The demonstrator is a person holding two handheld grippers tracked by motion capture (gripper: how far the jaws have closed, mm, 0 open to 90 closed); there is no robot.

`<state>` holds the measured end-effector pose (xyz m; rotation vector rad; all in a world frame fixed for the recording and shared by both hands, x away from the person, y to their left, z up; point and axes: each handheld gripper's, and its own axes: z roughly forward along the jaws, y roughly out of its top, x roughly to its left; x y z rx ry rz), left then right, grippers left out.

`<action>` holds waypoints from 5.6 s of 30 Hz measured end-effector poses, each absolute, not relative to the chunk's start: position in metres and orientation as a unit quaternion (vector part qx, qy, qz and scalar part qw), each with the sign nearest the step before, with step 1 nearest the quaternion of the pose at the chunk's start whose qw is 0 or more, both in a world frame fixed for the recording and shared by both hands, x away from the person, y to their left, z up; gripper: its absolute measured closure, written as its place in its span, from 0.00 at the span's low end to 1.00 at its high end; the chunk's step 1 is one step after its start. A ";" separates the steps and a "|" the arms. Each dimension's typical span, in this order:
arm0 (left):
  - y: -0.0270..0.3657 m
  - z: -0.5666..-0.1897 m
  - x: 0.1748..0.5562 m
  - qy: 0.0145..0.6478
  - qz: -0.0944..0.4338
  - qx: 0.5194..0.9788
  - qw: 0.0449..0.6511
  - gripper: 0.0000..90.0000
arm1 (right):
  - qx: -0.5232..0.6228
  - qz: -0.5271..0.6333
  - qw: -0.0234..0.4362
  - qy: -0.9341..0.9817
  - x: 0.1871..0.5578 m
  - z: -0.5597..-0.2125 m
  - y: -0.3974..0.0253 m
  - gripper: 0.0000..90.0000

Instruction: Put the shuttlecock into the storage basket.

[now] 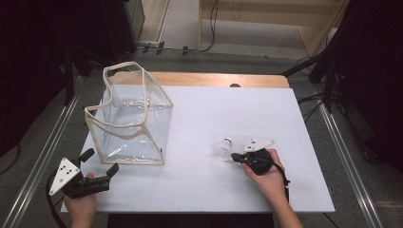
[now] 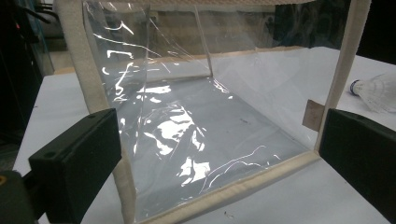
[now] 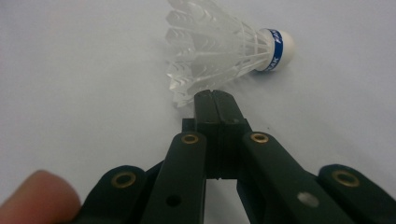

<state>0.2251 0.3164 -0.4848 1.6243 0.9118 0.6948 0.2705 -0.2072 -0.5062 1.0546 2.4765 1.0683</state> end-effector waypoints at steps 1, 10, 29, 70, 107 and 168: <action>0.316 -0.485 0.225 0.384 0.293 0.685 0.546 0.00 | 0.361 0.366 0.123 0.849 0.270 -0.506 -0.207 0.98; 0.317 -0.485 0.225 0.385 0.293 0.683 0.547 0.00 | 0.346 0.364 0.115 0.857 0.280 -0.502 -0.194 0.98; 0.317 -0.485 0.225 0.385 0.293 0.683 0.548 0.00 | 0.333 0.363 0.113 0.863 0.308 -0.493 -0.167 0.98; 0.317 -0.485 0.225 0.385 0.293 0.682 0.547 0.00 | 0.363 0.375 0.125 0.844 0.360 -0.487 -0.161 0.98; 0.317 -0.485 0.226 0.385 0.292 0.684 0.547 0.00 | 0.384 0.352 0.166 0.837 0.350 -0.490 -0.187 0.97; 0.317 -0.485 0.225 0.385 0.293 0.683 0.547 0.00 | 0.502 0.371 0.174 0.762 0.356 -0.475 -0.206 0.26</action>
